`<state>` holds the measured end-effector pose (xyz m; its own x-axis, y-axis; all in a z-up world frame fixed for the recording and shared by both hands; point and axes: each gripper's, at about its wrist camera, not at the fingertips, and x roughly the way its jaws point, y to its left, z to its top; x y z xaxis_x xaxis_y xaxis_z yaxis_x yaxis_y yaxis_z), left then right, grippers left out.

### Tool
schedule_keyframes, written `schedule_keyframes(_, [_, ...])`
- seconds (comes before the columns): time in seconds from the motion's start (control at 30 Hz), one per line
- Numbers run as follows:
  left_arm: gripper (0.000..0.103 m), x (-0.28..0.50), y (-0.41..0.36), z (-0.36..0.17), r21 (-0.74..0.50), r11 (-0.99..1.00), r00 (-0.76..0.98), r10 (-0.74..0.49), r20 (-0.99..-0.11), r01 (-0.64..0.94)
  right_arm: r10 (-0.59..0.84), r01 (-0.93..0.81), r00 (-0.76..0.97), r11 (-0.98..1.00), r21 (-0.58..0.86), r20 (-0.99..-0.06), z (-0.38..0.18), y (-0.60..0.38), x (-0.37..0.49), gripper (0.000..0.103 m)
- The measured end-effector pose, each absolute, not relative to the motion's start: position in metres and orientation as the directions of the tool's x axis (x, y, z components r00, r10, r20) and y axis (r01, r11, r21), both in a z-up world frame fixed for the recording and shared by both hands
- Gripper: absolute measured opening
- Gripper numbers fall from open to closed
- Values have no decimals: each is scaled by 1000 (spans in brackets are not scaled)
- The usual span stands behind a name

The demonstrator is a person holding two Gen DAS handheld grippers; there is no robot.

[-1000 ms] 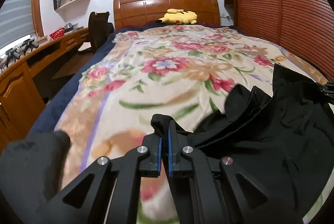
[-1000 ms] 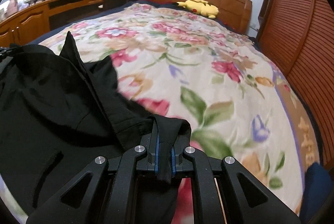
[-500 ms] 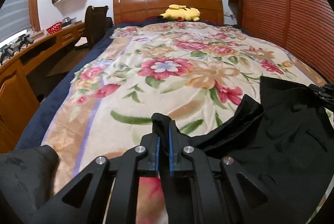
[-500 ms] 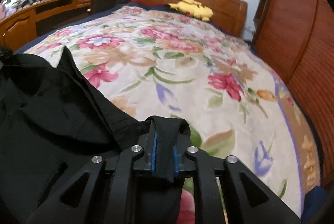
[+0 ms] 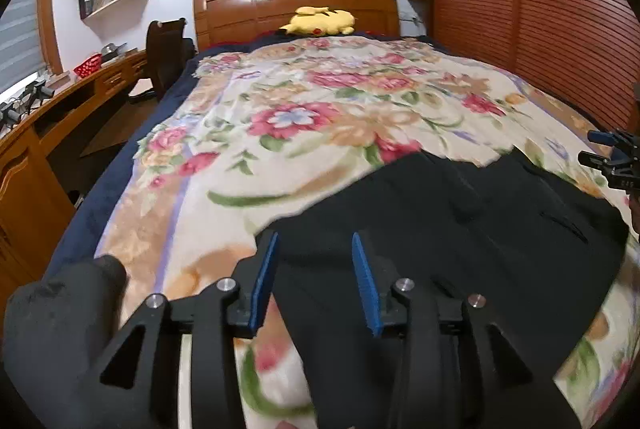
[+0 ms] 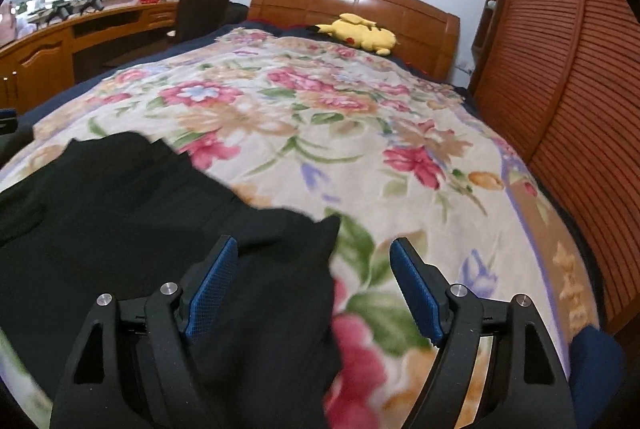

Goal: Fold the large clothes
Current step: 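Lower the hem onto the coat and open both tools, then press and smooth the folded coat with both tools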

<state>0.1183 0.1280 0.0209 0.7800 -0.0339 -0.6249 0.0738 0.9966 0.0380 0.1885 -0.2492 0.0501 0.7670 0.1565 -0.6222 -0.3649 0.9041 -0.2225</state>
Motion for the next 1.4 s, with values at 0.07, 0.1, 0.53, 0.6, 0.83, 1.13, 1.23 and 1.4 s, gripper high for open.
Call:
schedule_keyframes(0.07, [37,103,120,18,34,996,779,-45,-626,85,177,-381,754,902,-202,-633,46,-251,170,80])
schedule_keyframes(0.1, [37,94,114,16,25,995,778,-57,-626,94,179,-386,749,901,-200,-638,43,-251,162,80])
schedule_keyframes(0.53, [38,30,51,0,5,983,764,-141,-630,185,176,-397,732,895,-202,-659,26,-266,96,80])
schedule_keyframes(0.6, [38,22,48,-5,4,983,767,-139,-626,181,167,-381,731,905,-192,-662,23,-273,92,80])
schedule_keyframes(0.83, [39,-3,58,-22,-22,994,787,-100,-609,109,135,-326,716,932,-157,-685,5,-293,87,80])
schedule_keyframes(1.13, [39,-19,85,-36,3,1000,793,-20,-609,28,149,-361,669,921,-144,-728,-18,-292,84,80])
schedule_keyframes(1.23, [39,-18,101,-42,-19,1000,787,-5,-616,-9,155,-364,665,921,-137,-730,-23,-292,82,79])
schedule_keyframes(1.4, [40,-15,111,-50,-35,999,768,-10,-641,-16,156,-377,660,915,-144,-735,-25,-290,81,75])
